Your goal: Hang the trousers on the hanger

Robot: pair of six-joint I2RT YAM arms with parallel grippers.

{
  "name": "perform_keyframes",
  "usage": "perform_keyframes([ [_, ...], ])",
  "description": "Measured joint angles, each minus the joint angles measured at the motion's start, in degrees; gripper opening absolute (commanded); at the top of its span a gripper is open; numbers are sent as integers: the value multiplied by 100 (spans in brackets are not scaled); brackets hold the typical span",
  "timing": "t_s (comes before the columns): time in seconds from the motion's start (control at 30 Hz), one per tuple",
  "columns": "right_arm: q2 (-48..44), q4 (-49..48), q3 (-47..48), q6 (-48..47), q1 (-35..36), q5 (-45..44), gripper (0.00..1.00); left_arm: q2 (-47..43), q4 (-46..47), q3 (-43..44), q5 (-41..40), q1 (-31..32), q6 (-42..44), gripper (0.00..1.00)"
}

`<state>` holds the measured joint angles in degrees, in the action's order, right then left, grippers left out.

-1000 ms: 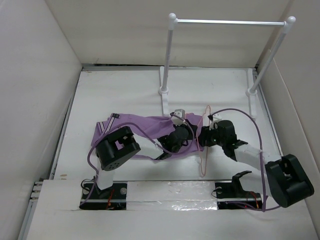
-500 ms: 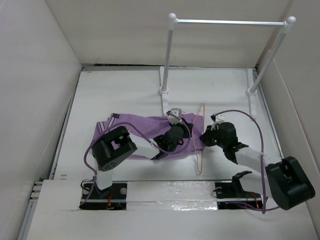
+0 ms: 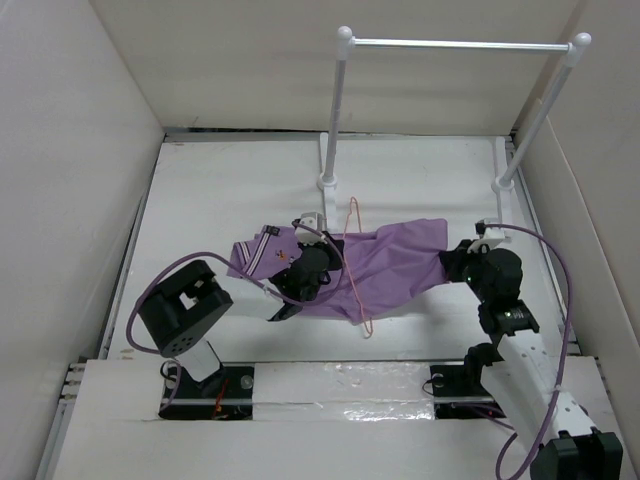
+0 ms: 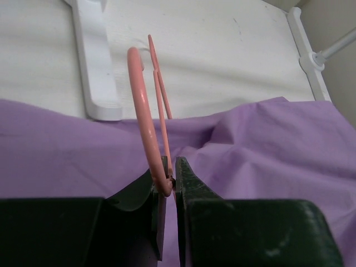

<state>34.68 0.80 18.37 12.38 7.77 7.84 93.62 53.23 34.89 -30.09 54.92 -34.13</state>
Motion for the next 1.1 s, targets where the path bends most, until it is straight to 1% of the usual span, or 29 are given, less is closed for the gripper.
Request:
perform_keyframes([
  [0.1,61,203,2,-63,-446,33,0,-326,-129,-227,-22,-24,59,0],
  [0.27,476,227,92,-105,-881,273,0,-723,-385,-444,-15,-22,269,0],
  [0.43,763,116,155,-122,-931,404,0,-800,-553,-424,125,-24,522,0],
  [0.53,879,-9,157,-122,-931,463,0,-820,-754,-269,203,-15,614,0],
  [0.67,1073,-170,157,-122,-931,511,0,-933,-1268,-4,271,111,699,0],
  [0.73,1185,-232,157,-129,-933,535,2,-977,-1550,133,317,177,713,0],
  [0.83,1252,-232,157,-175,-953,610,39,-1058,-1882,238,358,212,708,0],
  [0.87,1252,-219,168,-219,-957,638,57,-1091,-1989,256,365,212,684,0],
  [0.93,1217,-81,271,-315,-927,695,71,-1180,-2133,264,393,212,638,0],
  [0.97,1176,2,343,-356,-881,702,88,-1246,-2208,264,402,212,612,0],
  [1.0,1119,76,428,-413,-824,726,100,-1316,-2286,264,415,212,577,0],
  [1.1,767,376,793,-476,-291,682,100,-1545,-2507,275,417,212,472,0],
])
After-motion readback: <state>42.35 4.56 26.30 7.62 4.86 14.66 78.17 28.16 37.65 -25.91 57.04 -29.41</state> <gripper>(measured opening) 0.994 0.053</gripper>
